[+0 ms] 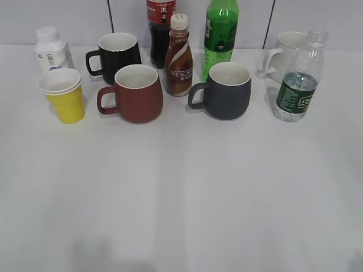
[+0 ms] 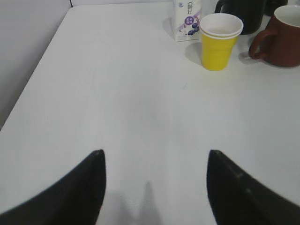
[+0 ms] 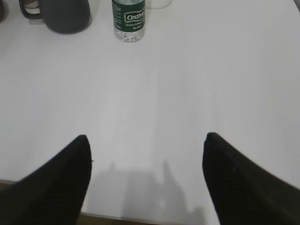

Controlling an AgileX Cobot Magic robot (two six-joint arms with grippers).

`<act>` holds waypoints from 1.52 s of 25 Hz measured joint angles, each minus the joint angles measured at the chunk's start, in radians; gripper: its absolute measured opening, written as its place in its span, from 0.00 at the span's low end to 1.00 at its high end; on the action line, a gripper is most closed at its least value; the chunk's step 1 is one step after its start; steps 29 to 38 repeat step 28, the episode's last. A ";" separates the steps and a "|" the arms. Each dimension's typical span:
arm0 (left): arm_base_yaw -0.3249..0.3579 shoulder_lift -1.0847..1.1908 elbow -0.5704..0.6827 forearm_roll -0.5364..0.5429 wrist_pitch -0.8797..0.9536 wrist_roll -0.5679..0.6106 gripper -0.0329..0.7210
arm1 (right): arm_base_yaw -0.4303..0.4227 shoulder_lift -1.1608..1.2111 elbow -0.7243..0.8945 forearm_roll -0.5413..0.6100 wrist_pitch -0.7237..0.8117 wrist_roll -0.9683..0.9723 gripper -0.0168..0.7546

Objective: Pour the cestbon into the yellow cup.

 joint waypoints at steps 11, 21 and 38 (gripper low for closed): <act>0.000 0.000 0.000 0.000 0.000 0.000 0.72 | 0.003 0.000 0.000 0.000 -0.001 0.000 0.74; 0.001 0.000 0.000 0.000 0.000 0.000 0.72 | 0.003 0.000 0.000 0.000 -0.001 0.000 0.74; 0.001 0.000 0.000 0.000 0.000 0.000 0.72 | 0.003 0.000 0.000 0.000 -0.001 0.000 0.74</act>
